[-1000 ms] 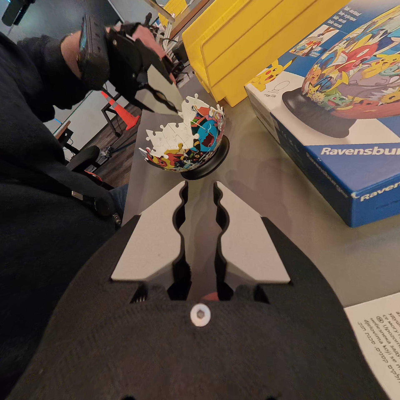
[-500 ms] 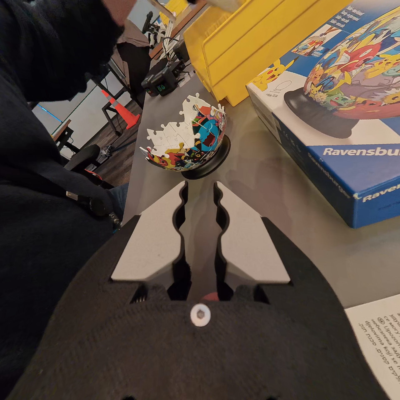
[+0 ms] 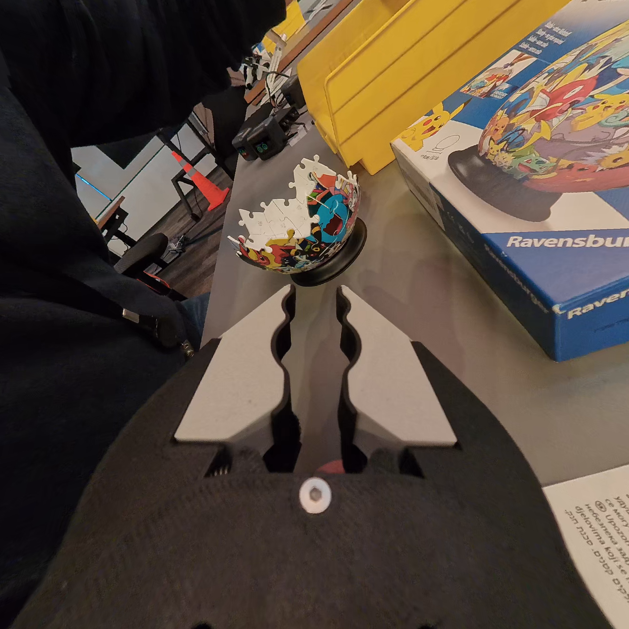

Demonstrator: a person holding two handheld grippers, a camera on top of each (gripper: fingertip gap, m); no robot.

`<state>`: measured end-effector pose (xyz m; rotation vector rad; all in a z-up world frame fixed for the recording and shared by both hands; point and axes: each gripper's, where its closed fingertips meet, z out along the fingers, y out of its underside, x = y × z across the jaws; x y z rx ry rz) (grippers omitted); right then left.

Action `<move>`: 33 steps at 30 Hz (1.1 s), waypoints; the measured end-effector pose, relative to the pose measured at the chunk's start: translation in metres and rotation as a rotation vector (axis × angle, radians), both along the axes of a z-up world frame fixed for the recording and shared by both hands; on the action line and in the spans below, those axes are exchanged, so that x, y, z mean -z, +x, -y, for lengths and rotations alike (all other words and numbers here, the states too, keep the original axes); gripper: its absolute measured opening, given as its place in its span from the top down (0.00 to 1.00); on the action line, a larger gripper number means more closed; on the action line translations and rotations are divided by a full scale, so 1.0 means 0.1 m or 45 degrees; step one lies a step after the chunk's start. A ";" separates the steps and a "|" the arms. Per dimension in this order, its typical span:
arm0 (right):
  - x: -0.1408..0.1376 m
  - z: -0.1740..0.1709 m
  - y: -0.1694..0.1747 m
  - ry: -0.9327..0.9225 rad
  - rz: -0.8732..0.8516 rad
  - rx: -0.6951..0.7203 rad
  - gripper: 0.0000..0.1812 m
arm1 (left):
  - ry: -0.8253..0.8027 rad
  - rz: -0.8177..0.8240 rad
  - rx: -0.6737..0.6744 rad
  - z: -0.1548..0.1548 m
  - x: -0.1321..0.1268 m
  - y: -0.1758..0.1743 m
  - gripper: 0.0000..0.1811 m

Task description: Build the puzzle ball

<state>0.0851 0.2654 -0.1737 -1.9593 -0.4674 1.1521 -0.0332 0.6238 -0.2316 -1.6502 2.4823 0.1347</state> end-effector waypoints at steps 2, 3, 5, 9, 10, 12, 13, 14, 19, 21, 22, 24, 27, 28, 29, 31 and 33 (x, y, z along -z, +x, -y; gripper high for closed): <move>0.00 0.00 0.00 0.002 -0.003 0.000 0.88 | 0.011 -0.018 -0.004 -0.03 0.00 -0.01 0.91; 0.00 0.00 0.00 0.003 -0.003 0.000 0.88 | 0.006 -0.014 -0.006 -0.03 -0.01 -0.01 0.92; -0.01 0.00 0.00 0.004 -0.005 0.000 0.87 | 0.014 0.010 -0.007 -0.05 -0.05 -0.01 0.95; 0.00 0.00 0.00 0.004 -0.004 -0.001 0.87 | 0.057 0.098 -0.038 -0.08 -0.26 0.02 0.99; 0.00 0.00 0.00 0.004 -0.004 -0.001 0.87 | 0.071 0.123 -0.051 -0.08 -0.32 0.01 0.99; 0.00 0.00 0.00 0.003 -0.002 0.000 0.87 | 0.091 0.174 -0.064 -0.03 -0.47 -0.01 0.99; 0.00 0.00 0.00 0.004 -0.001 0.001 0.87 | 0.097 0.205 -0.064 0.05 -0.57 -0.04 0.99; 0.00 0.00 0.00 0.004 0.000 0.002 0.87 | 0.104 0.252 -0.048 0.17 -0.69 -0.05 0.99; 0.00 0.00 0.00 -0.002 0.002 0.000 0.88 | 0.045 0.437 0.142 1.36 -1.17 -0.26 0.99; 0.01 0.00 0.00 -0.003 0.004 0.000 0.88 | 0.075 0.426 0.197 1.78 -1.12 -0.42 0.99; 0.01 0.00 0.00 -0.003 0.008 0.002 0.88 | 0.053 0.409 0.190 1.96 -1.04 -0.50 0.99; 0.02 0.00 -0.01 -0.004 0.022 -0.001 0.88 | 0.045 0.402 0.152 2.19 -0.86 -0.63 0.99; 0.03 0.00 -0.01 -0.005 0.031 0.001 0.88 | 0.017 0.364 0.103 2.41 -0.49 -0.78 0.99; 0.03 0.00 -0.01 -0.006 0.034 0.002 0.88 | 0.022 0.343 0.101 2.44 -0.38 -0.83 0.99; 0.03 0.00 -0.01 -0.006 0.037 0.004 0.88 | 0.026 0.329 0.101 2.47 -0.31 -0.85 0.99; 0.04 0.00 -0.02 -0.008 0.044 0.005 0.88 | 0.024 0.319 0.118 2.55 -0.20 -0.87 0.99; 0.05 -0.01 -0.02 -0.011 0.049 0.005 0.88 | 0.043 0.293 0.136 2.59 -0.12 -0.90 0.95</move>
